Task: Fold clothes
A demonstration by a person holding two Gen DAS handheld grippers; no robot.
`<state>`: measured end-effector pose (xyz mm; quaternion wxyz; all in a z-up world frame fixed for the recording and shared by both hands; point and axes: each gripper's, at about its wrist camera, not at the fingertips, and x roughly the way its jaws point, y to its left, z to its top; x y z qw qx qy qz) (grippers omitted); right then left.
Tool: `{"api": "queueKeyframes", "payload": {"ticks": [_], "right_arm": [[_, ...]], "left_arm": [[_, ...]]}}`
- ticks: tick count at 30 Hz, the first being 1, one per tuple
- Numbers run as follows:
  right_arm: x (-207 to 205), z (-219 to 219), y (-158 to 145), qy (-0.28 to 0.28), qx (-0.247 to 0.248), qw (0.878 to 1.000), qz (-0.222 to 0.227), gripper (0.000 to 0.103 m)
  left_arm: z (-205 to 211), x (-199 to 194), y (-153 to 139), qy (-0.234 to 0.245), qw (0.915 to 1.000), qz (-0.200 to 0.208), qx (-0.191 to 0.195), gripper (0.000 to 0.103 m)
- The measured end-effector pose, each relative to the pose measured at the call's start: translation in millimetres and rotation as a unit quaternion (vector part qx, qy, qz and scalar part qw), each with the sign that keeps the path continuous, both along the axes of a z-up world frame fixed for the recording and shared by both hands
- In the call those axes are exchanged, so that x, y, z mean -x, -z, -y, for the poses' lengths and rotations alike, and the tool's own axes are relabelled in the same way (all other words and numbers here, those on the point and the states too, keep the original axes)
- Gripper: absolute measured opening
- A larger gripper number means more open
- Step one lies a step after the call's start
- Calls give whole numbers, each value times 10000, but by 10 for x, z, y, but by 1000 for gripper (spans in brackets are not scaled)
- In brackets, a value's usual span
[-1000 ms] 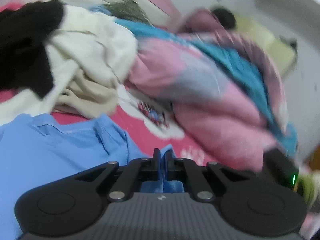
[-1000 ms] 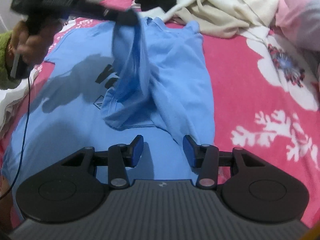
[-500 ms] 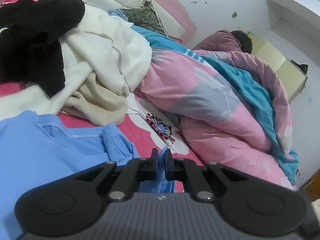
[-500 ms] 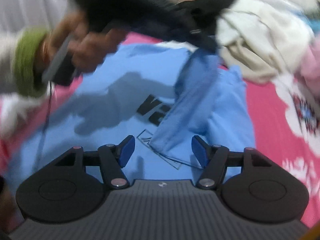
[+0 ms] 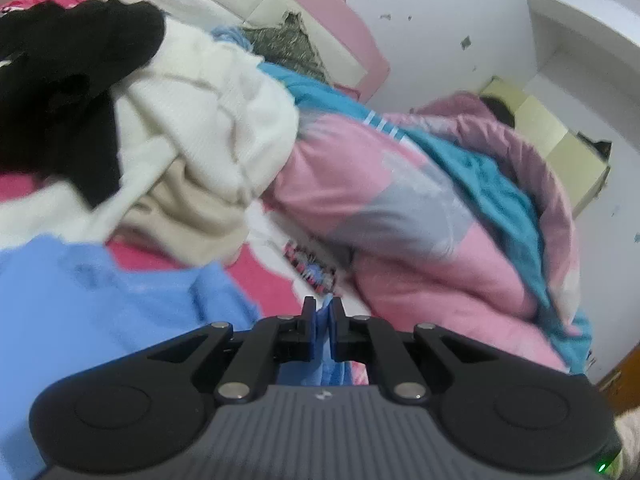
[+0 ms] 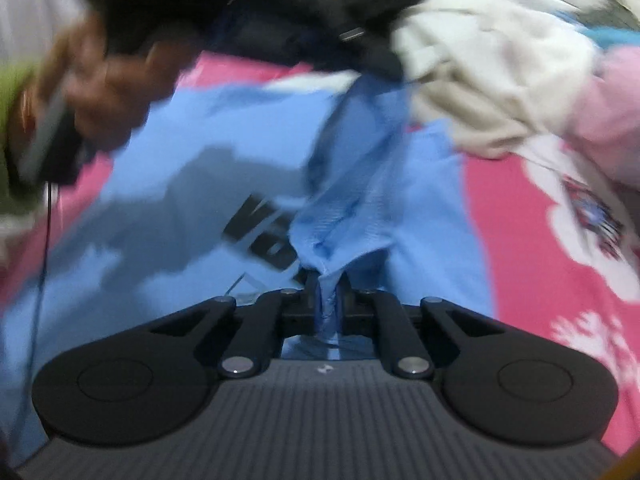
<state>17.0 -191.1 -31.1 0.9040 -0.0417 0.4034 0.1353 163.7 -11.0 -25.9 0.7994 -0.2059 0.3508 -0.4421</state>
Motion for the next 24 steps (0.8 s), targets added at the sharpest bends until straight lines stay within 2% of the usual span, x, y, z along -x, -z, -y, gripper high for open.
{"api": "queueKeyframes", "payload": {"ticks": [4, 7, 12, 16, 18, 21, 24], "right_arm": [[152, 485, -326, 968, -233, 9945, 326, 5], [251, 911, -419, 1713, -297, 9835, 506, 5], [376, 1546, -397, 2674, -342, 9613, 577, 5], [368, 1860, -142, 2990, -192, 9532, 406, 5], [349, 2020, 15, 3176, -163, 9479, 218, 5], [318, 2166, 162, 3164, -136, 9482, -249, 6], [328, 2090, 111, 2760, 76, 9591, -622, 11]], "left_arm": [[467, -181, -282, 332, 9982, 490, 2, 5], [966, -329, -444, 566, 9949, 828, 68, 5], [1839, -508, -328, 710, 9931, 935, -51, 5], [2212, -584, -72, 698, 9940, 795, -279, 6], [2245, -599, 63, 645, 9948, 667, -424, 15], [2199, -557, 193, 597, 9934, 673, -708, 21], [2031, -435, 226, 641, 9908, 851, -840, 26]]}}
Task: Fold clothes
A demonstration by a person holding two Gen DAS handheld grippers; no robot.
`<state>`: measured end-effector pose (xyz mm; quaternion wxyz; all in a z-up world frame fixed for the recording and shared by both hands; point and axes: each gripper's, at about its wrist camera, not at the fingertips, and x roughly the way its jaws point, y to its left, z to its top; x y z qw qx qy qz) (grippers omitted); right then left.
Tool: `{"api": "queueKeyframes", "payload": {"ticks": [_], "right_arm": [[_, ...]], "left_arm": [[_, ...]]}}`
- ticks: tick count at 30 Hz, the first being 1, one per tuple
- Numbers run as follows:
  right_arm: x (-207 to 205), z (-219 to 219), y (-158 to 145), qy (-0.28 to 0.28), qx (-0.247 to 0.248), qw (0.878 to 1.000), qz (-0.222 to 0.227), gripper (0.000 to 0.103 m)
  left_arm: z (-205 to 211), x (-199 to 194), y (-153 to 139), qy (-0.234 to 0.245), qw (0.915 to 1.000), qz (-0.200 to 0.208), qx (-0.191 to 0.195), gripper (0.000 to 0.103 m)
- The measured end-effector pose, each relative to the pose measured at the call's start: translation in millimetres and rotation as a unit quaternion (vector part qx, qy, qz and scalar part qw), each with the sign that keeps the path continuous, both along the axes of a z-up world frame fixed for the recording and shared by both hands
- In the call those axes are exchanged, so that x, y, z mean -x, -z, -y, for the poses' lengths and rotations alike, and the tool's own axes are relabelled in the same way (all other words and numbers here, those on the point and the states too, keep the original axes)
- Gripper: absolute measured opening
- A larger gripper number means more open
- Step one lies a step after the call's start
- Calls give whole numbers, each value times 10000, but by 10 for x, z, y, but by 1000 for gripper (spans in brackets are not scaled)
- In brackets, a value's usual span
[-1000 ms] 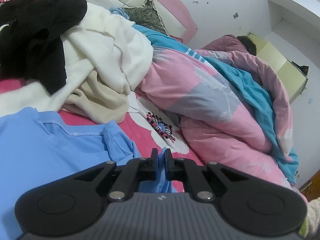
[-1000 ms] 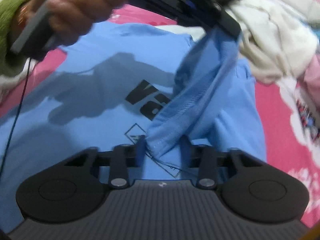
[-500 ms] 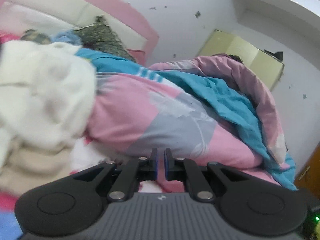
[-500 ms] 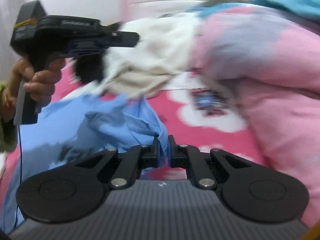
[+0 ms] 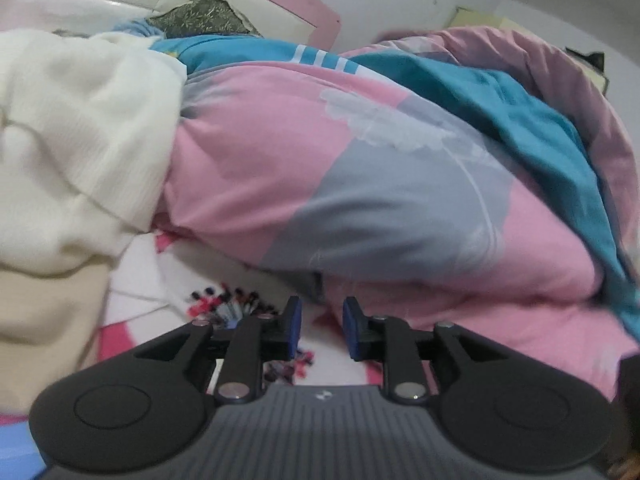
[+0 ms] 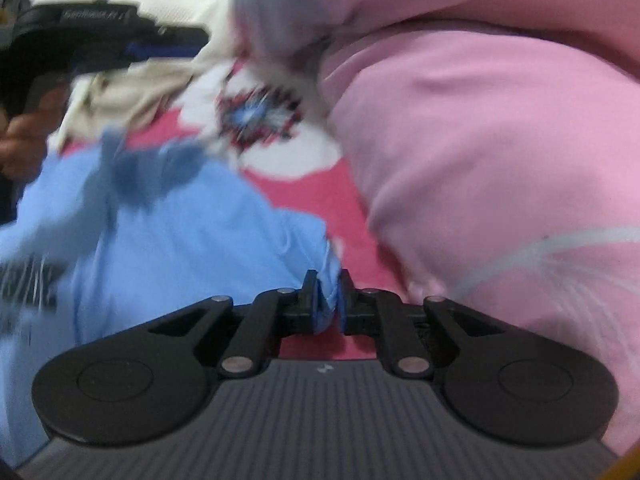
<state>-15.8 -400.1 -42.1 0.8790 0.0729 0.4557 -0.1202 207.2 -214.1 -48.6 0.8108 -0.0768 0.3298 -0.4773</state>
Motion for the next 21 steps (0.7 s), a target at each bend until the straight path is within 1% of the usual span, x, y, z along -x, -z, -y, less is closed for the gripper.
{"api": "queueKeyframes", "payload": {"ticks": [2, 3, 4, 6, 7, 8, 10, 12, 15, 16, 17, 18, 19, 20, 21], "right_arm": [[35, -102, -167, -288, 193, 9994, -56, 25], [53, -155, -271, -428, 313, 9986, -33, 27], [53, -195, -383, -538, 435, 9976, 91, 31], [-14, -235, -576, -697, 654, 9947, 384, 42], [-84, -205, -626, -734, 642, 9939, 523, 52], [-191, -168, -631, -814, 513, 9936, 587, 61], [-480, -61, -502, -1017, 127, 9939, 418, 65], [-778, -13, -261, -1100, -126, 9938, 129, 65], [-1043, -7, 32, -1203, -160, 9922, -287, 65], [-1099, -6, 118, -1179, -193, 9919, -430, 62], [-1147, 2, 195, -1143, -282, 9915, -554, 45], [-1156, 11, 228, -1086, -490, 9912, -578, 32], [-1126, -34, 195, -1081, -527, 9916, -469, 10], [-1079, -111, 153, -1144, -463, 9918, -336, 9], [-978, -282, 86, -1415, -80, 9898, -131, 6]], "left_arm": [[-139, 85, 23, 26, 10000, 17, -31, 30], [-220, 127, 43, 28, 10000, -6, -39, 31], [-296, 164, 87, 44, 9999, -108, -53, 31], [-405, 205, 157, 104, 9993, -346, -70, 31], [-453, 233, 208, 143, 9987, -488, -88, 31], [-484, 253, 249, 203, 9978, -618, -111, 32], [-527, 300, 323, 282, 9961, -822, -175, 32], [-561, 335, 409, 337, 9938, -1029, -250, 32], [-601, 384, 541, 327, 9905, -1250, -471, 32], [-611, 392, 577, 310, 9894, -1311, -545, 32], [-645, 391, 595, 275, 9888, -1366, -543, 32], [-678, 391, 613, 241, 9881, -1420, -542, 32], [-715, 388, 628, 204, 9874, -1477, -529, 32], [-777, 377, 623, 146, 9869, -1547, -442, 33], [-840, 364, 615, 88, 9861, -1620, -348, 36]]}}
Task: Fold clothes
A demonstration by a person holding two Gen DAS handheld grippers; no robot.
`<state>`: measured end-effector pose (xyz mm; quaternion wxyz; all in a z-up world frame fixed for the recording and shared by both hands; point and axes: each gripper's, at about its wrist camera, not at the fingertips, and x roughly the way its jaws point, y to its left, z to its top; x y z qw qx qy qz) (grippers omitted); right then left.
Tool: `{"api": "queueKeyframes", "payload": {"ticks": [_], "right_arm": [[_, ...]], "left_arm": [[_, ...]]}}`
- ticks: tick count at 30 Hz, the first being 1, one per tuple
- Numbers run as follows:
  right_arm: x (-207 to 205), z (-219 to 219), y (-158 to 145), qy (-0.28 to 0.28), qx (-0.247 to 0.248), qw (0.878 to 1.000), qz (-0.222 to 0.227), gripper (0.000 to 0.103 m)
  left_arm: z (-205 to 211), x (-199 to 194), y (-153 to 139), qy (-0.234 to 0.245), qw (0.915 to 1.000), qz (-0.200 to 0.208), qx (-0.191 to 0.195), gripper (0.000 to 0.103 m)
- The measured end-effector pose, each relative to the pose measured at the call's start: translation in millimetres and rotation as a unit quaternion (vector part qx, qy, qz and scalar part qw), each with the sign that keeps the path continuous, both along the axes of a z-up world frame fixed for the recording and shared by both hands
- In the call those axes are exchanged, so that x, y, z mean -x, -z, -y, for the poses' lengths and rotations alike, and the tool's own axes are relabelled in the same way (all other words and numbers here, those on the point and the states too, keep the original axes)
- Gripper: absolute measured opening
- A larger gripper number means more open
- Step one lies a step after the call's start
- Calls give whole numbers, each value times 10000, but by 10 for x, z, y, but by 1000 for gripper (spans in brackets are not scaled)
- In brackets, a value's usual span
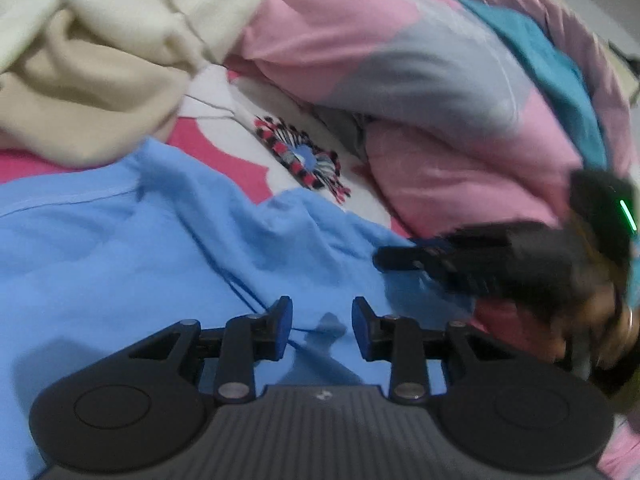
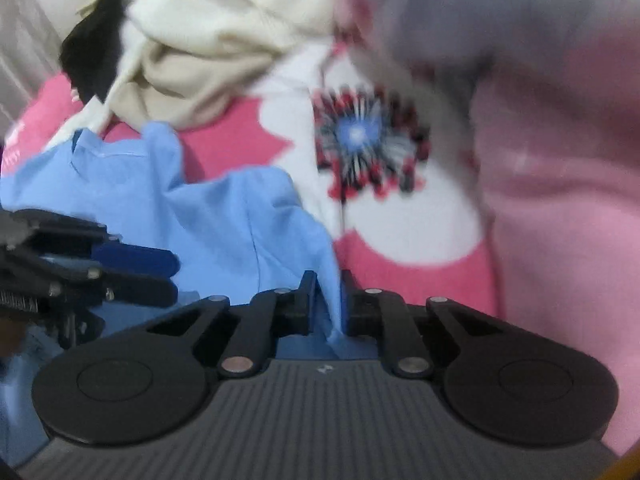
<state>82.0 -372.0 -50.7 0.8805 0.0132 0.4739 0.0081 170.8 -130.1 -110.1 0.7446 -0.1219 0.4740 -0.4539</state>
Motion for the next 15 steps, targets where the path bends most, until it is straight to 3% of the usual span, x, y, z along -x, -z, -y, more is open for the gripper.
{"api": "queueKeyframes", "payload": {"ticks": [2, 4, 7, 9, 11, 12, 15], "right_arm": [[208, -354, -118, -577, 708, 9946, 503, 4], [475, -810, -89, -1367, 1564, 9740, 902, 6], [874, -1395, 202, -2675, 2865, 9115, 1243, 8], [1098, -1663, 444, -3409, 3467, 8647, 1258, 16], [1249, -1767, 516, -3788, 3715, 8368, 1349, 17], [1264, -1752, 452, -3756, 3707, 8376, 1410, 19], [1029, -1440, 42, -2778, 3054, 8996, 1424, 39]], "left_arm": [[-139, -52, -59, -146, 9993, -191, 272, 40], [-253, -80, -123, -221, 9979, -290, 535, 44], [-275, -83, -154, -290, 9971, -301, 639, 46], [-183, -78, -120, -314, 9983, -241, 426, 45], [-93, -49, -106, -274, 9992, -128, 251, 45], [-58, -35, -103, -256, 9994, -61, 212, 45], [-54, -39, -89, -290, 9994, -40, 207, 45]]}}
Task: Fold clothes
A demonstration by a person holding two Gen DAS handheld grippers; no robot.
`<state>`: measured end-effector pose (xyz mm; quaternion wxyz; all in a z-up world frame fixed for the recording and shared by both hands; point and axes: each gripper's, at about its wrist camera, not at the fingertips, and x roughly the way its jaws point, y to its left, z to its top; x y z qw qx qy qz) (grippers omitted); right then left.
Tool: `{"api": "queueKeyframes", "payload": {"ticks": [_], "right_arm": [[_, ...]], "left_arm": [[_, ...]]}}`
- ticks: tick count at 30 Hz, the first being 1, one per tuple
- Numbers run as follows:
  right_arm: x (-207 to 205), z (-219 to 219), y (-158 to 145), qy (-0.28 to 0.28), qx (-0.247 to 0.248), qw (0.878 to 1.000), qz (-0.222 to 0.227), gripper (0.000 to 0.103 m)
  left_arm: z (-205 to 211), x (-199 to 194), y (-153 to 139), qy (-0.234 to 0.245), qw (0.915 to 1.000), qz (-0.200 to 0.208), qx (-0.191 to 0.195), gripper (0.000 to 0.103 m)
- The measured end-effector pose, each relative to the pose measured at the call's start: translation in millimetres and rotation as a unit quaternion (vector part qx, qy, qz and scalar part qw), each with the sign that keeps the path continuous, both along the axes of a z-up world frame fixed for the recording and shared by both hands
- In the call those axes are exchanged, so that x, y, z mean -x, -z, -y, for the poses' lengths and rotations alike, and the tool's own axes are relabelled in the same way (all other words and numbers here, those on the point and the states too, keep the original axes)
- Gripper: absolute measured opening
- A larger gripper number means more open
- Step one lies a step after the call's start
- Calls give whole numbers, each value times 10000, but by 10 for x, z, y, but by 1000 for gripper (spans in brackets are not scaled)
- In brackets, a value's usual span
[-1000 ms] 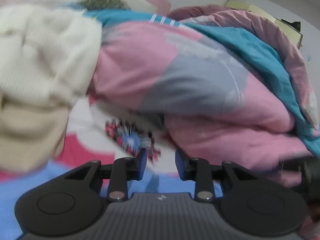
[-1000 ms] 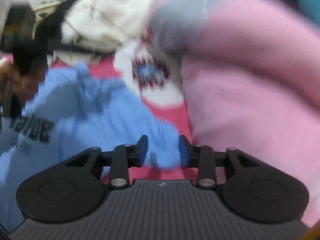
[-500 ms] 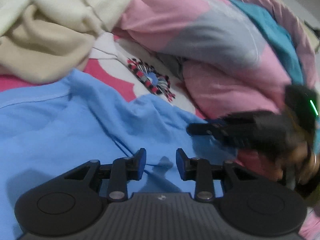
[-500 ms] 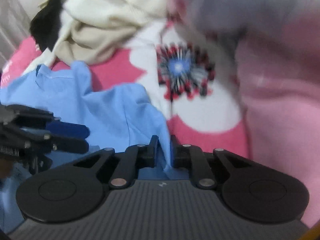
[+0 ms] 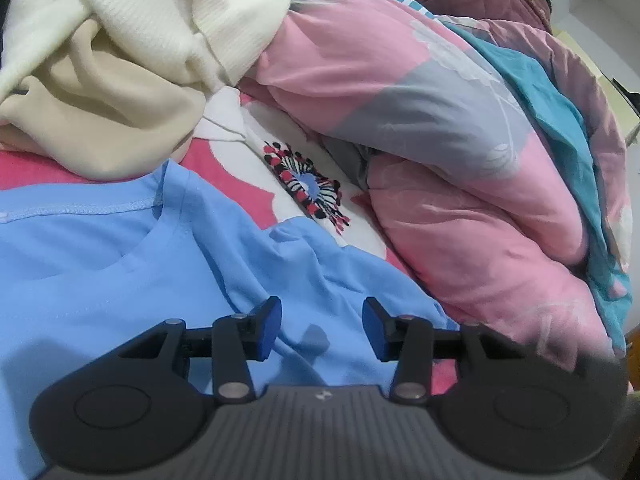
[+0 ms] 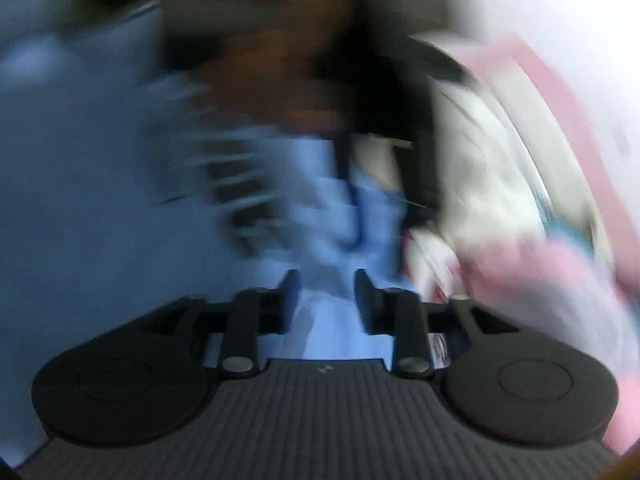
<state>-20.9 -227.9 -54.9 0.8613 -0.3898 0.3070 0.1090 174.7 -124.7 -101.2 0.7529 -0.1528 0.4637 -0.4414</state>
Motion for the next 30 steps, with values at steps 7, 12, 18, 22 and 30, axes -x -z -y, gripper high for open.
{"api": "queueKeyframes", "payload": {"ticks": [7, 12, 18, 22, 30], "right_arm": [[-1008, 1428, 33, 2503, -2769, 9101, -1801, 55], [-805, 1134, -118, 2254, -2539, 9309, -1349, 8], [85, -207, 74, -364, 670, 9971, 82, 11], [556, -530, 462, -1652, 1948, 9662, 352, 31], [155, 68, -673, 215, -1827, 9778, -1003, 49]], "left_arm": [[-55, -24, 48, -108, 9998, -91, -138, 45], [-167, -34, -28, -177, 9997, -194, 25, 45], [-244, 3, -185, -130, 9997, 26, 191, 52], [-160, 15, -73, -190, 9998, 20, -102, 51], [-324, -14, 100, -441, 9984, 7, -351, 49]]}}
